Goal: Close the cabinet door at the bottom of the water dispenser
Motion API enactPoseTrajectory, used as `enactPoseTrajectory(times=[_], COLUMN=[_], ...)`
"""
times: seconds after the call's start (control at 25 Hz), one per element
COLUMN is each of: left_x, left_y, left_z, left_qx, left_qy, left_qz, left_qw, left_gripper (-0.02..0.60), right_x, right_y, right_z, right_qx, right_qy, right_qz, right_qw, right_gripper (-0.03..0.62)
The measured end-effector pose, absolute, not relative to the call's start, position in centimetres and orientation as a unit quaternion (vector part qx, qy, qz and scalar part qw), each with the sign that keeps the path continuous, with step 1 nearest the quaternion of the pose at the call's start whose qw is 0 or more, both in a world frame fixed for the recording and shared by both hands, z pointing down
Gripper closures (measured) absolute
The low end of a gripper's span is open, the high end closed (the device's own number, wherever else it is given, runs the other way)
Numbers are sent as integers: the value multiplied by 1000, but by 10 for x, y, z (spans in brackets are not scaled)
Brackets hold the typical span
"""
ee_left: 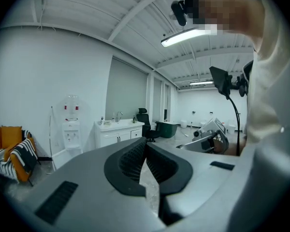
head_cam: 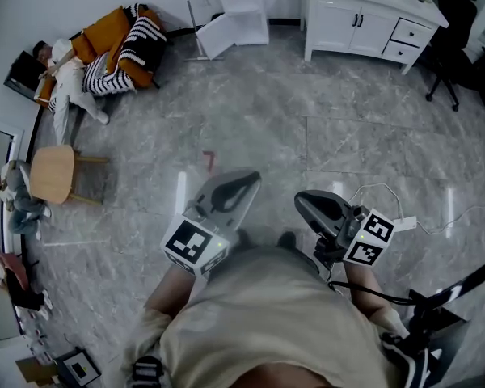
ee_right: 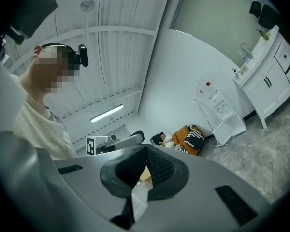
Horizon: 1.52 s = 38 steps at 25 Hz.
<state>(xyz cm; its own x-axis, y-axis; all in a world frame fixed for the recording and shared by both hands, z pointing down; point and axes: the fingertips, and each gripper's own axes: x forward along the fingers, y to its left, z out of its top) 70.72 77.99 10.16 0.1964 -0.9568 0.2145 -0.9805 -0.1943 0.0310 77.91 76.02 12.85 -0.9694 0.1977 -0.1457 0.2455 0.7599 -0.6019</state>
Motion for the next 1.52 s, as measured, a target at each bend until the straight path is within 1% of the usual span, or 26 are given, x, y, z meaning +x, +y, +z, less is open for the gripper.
enactPoseTrajectory(times=[0.32, 0.56, 0.64, 0.76, 1.08, 1.28, 1.52], left_x=[689, 649, 631, 597, 488, 433, 393], left_y=[767, 757, 757, 760, 787, 803, 829], left_z=[100, 97, 94, 89, 85, 86, 90], left_qx=[759, 771, 775, 780, 772, 761, 760], left_qy=[-644, -633, -627, -622, -634, -646, -633], left_qz=[75, 54, 59, 47, 2, -14, -100], left_qw=[65, 51, 39, 37, 50, 59, 110], left_gripper=[586, 586, 586, 586, 586, 586, 586], right_x=[761, 730, 717, 687, 573, 514, 473], right_y=[749, 730, 721, 722, 763, 777, 799], right_z=[127, 124, 115, 102, 95, 97, 102], right_qx=[137, 94, 79, 73, 90, 95, 106], right_qy=[933, 947, 951, 957, 970, 968, 965], right_qz=[-332, -306, -298, -278, -225, -230, -235], right_qw=[39, 21, 28, 38, 1, -19, -38], right_gripper=[579, 579, 579, 579, 579, 579, 579])
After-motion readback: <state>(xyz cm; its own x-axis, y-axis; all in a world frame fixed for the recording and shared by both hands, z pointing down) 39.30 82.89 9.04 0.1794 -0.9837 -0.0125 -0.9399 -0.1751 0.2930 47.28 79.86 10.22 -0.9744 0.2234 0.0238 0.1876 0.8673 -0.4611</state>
